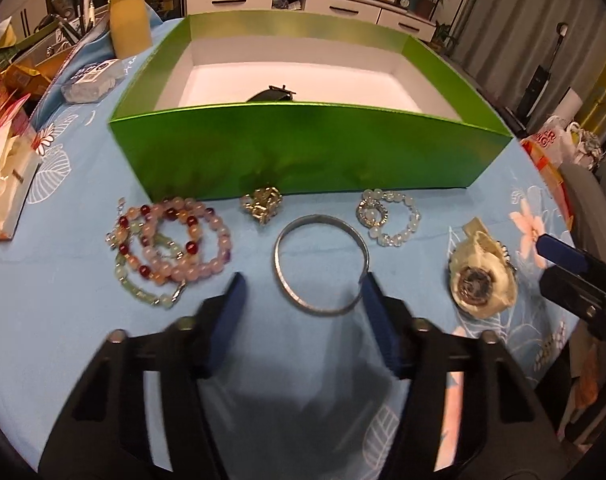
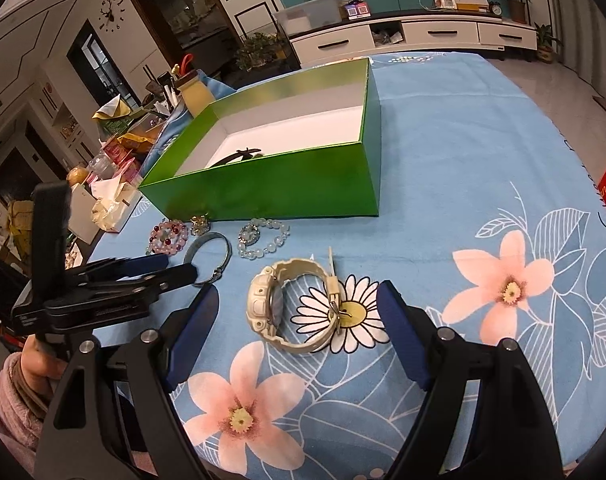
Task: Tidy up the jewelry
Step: 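Move the left tool to the silver bangle and grasp its rim, then lift the bangle with the left tool while the right tool grasps the cream watch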
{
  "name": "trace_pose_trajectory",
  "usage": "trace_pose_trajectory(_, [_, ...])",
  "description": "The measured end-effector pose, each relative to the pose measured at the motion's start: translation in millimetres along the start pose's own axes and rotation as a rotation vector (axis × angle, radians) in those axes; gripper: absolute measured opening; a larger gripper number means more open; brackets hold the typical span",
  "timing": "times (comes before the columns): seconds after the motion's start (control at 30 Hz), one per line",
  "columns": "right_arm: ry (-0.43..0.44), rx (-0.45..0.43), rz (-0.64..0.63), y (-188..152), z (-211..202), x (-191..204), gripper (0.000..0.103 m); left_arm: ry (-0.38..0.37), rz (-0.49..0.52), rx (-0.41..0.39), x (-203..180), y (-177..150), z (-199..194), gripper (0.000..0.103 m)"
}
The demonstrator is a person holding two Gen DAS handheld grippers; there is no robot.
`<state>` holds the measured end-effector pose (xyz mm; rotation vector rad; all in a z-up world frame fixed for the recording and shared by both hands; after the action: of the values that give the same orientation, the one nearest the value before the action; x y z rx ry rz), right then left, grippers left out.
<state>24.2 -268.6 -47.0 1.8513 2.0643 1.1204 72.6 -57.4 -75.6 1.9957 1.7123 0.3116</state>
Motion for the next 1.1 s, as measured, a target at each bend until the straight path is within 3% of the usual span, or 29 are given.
trace_pose_trajectory(0.23, [-0.001,-0.003,-0.018,-0.2,-0.5,3.4,0.081,0.057,0.043,-0.006,-6.6,7.2,8.9,0.037])
trace_pose_trajectory(0.5, [0.003,-0.02,-0.023,-4.9,-5.6,4.9,0.081,0.101,0.103,-0.015,-9.0,10.1,10.9,0.008])
trace_pose_trajectory(0.6, [-0.003,-0.027,-0.02,-6.6,-10.7,2.8,0.081,0.094,0.108,-0.016,-11.3,7.6,10.0,0.003])
trace_pose_trajectory(1.1, [-0.019,-0.032,-0.016,-11.0,-20.5,1.2,0.081,0.012,0.078,-0.082,-6.4,5.4,-32.7,0.003])
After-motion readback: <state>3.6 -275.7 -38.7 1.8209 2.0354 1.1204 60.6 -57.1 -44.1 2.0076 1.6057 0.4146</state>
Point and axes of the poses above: each gripper's, at about its wrist camera, not at the fingertips, and z roughly the way its jaws point, x to its left, y to its top, the point moved 2 cm from there along z, roughly the way its jaws point
